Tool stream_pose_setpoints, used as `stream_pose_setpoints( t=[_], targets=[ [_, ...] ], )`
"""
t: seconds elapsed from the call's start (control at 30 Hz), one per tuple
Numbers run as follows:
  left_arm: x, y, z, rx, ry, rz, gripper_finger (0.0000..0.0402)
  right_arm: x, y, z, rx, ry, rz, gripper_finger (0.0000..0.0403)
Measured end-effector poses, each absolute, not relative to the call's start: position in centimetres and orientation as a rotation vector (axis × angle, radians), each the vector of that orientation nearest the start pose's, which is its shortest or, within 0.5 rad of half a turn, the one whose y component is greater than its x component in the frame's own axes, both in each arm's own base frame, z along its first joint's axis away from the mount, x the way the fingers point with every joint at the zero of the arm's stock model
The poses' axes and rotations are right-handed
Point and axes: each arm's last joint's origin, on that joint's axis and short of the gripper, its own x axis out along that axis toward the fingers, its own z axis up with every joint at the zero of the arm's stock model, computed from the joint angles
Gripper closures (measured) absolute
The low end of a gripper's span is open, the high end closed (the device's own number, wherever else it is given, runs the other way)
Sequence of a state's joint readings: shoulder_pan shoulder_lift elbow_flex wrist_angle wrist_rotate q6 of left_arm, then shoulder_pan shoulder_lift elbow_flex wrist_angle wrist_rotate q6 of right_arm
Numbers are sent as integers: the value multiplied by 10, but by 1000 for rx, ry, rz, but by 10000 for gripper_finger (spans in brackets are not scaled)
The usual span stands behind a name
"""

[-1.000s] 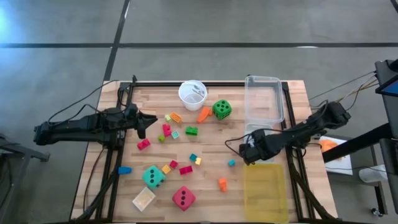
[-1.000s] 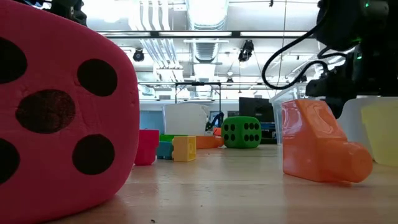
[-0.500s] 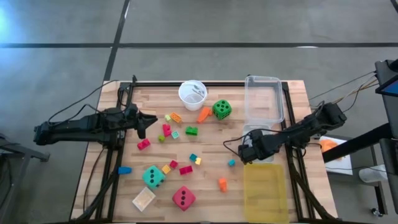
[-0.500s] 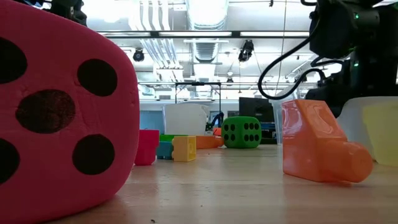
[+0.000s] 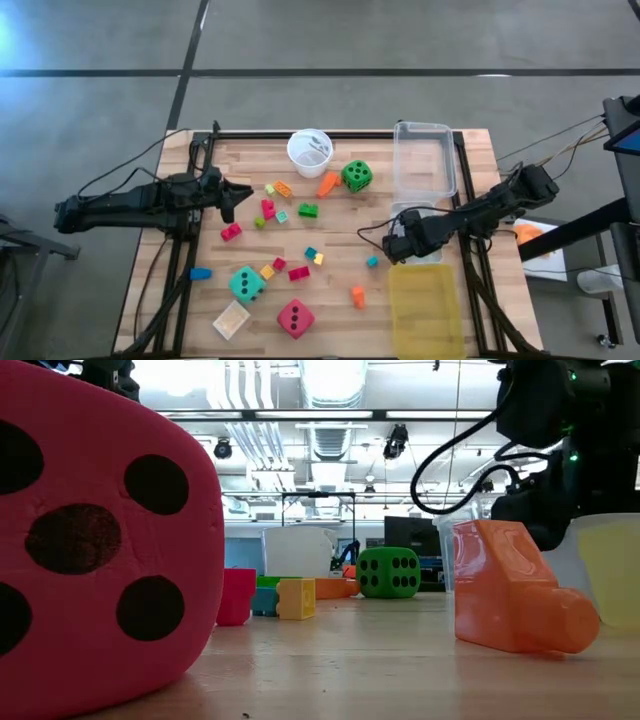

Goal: Pick & Place Toys
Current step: Put the blue deck of cards into the white bin, then put the blue game piece into the yellow bin

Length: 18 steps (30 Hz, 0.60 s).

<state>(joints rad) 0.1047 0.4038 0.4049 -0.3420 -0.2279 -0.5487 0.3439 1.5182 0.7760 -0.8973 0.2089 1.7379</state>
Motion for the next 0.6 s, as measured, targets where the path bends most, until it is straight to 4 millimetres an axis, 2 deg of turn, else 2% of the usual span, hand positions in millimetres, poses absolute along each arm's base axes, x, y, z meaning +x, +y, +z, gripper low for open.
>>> stream_pose_setpoints(
  t=[0.17, 0.37, 0.47, 0.6],
  targets=[
    [111, 18, 235, -517, 242, 414, 301, 213, 70, 165, 857, 1165, -1163, 32],
    [111, 18, 235, -517, 243, 414, 301, 221, 71, 202, 680, 1199, -1126, 32],
    [111, 18, 235, -515, 243, 414, 301, 232, 77, 221, 555, 1245, -937, 32],
    [111, 18, 236, -498, 245, 412, 301, 252, 97, 244, 335, 1213, -513, 32]
  ],
)
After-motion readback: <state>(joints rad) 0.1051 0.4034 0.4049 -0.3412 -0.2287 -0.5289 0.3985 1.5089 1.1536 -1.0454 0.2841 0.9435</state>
